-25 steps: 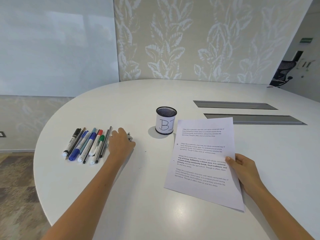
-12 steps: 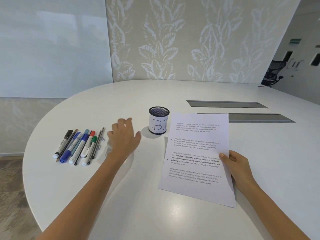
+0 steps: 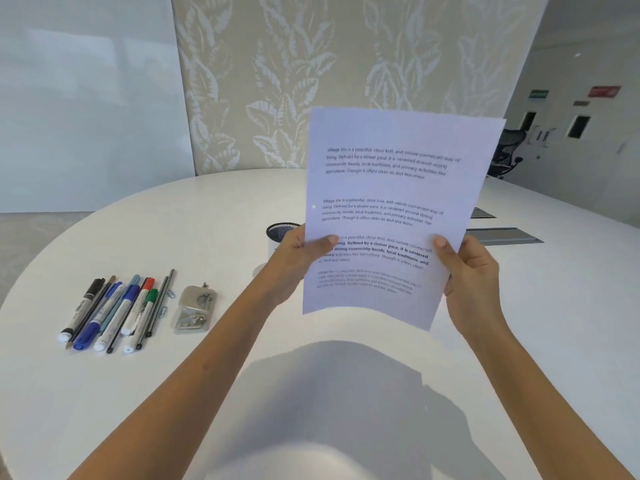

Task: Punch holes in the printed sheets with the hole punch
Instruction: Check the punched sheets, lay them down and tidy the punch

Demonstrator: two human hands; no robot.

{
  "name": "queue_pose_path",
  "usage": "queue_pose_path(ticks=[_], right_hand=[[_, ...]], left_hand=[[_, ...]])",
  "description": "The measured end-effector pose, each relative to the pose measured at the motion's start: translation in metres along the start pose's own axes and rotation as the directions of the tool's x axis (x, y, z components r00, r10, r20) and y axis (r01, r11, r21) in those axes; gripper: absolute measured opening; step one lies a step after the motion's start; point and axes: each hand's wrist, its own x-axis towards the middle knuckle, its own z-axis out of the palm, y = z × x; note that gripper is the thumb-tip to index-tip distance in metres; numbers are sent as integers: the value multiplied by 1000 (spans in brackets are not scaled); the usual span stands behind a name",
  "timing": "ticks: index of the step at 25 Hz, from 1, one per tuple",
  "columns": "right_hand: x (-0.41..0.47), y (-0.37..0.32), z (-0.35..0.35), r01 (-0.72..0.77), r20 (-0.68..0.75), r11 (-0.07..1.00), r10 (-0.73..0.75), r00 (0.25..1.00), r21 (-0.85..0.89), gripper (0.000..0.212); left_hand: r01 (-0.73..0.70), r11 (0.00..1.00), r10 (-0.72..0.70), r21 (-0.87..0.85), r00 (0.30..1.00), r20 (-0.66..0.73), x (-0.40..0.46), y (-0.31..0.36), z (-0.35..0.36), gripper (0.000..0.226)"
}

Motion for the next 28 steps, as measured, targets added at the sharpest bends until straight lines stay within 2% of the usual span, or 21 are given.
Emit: queue_pose_path(ticks=[3, 8, 10, 15, 18, 21, 23, 25, 27, 28], right_hand=[[-9, 5, -2, -13, 11, 998, 14, 1000, -69, 15], [-31, 38, -3, -207, -22, 970, 206, 978, -126, 27], [-28, 37, -1, -208, -10, 969, 208, 978, -134, 24], [-21, 34, 2, -176, 5, 982, 176, 984, -75, 19], [-38, 54, -1, -250, -11, 959, 251, 968, -131, 21], [-47, 64, -5, -288, -32, 940, 287, 957, -184, 29], [-38, 56, -10, -285, -57, 936, 280, 958, -206, 24], [-21, 41, -20, -275, -62, 927, 268, 961, -256, 20], [0, 22, -32, -263, -41, 891, 267, 963, -369, 22], [9, 13, -38, -255, -16, 860, 277, 961, -441, 23]], left_hand=[[-42, 999, 42, 21, 999, 0, -5, -2, 8, 30], [117, 991, -111, 67, 990, -87, -22, -36, 10, 27], [149, 988, -143, 40, 982, -125, -19, -38, 10, 24], [110, 991, -117, -75, 988, -104, -11, -37, 9, 23], [215, 976, -216, -26, 963, -159, -19, -59, 11, 18], [288, 954, -277, 85, 953, -122, -21, -68, 10, 24], [226, 967, -213, 114, 970, -113, -14, -55, 8, 36], [115, 979, -82, 166, 978, -194, 0, -31, 6, 64], [8, 929, 111, 371, 948, -298, 15, 5, 0, 88], [-47, 851, 226, 523, 932, -284, 21, 23, -5, 96]])
